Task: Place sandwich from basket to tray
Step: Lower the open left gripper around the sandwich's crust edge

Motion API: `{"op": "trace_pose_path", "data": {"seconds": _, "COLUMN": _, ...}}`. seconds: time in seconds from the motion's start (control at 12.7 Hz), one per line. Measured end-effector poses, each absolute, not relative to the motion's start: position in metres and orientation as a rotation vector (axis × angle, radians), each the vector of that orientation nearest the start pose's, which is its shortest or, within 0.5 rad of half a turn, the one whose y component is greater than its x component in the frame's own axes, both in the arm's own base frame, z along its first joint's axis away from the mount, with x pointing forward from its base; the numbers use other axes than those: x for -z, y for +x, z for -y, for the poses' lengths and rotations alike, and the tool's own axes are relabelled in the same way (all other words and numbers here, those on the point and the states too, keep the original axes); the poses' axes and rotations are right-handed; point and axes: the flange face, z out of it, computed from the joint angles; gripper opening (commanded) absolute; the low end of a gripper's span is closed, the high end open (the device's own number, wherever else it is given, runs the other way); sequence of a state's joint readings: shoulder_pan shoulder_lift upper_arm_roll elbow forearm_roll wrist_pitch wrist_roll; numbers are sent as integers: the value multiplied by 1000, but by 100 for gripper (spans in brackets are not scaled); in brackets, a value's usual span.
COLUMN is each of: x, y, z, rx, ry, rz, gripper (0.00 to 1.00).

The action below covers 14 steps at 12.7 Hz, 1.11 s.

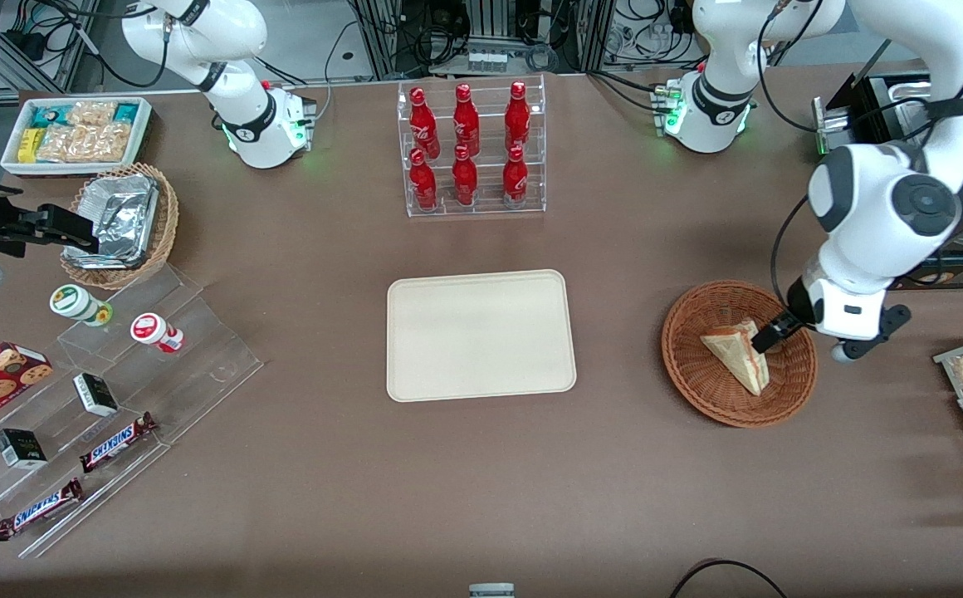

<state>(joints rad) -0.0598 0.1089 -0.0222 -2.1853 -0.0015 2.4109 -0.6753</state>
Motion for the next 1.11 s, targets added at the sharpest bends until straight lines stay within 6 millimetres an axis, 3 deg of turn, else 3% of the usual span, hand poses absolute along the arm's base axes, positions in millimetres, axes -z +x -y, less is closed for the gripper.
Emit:
{"op": "trace_pose_path", "data": {"seconds": 0.24, "x": -316, "y": 547, "z": 49, "rx": 95, "ry": -3028, "rz": 941, "gripper": 100}}
{"op": "trace_pose_path", "data": {"seconds": 0.71, "x": -271, "y": 540, "z": 48, "rx": 9, "ry": -3009, "rz": 937, "gripper": 100}}
{"op": "trace_pose_path", "data": {"seconds": 0.79, "x": -267, "y": 541, "z": 48, "rx": 17, "ry": -3011, "rz": 938, "gripper": 95}}
{"op": "trace_pose_path", "data": {"seconds": 0.87, "x": -263, "y": 542, "z": 48, "rx": 18, "ry": -3012, "rz": 938, "gripper": 71}}
{"op": "trace_pose_path", "data": {"seconds": 0.95, "x": -260, "y": 542, "z": 48, "rx": 18, "ry": -3012, "rz": 938, "gripper": 33}}
{"op": "trace_pose_path", "data": {"seconds": 1.03, "x": -259, "y": 543, "z": 49, "rx": 25, "ry": -3014, "rz": 939, "gripper": 6}}
{"op": "trace_pose_path", "data": {"seconds": 1.11, "x": -260, "y": 544, "z": 49, "rx": 37, "ry": -3017, "rz": 940, "gripper": 0}}
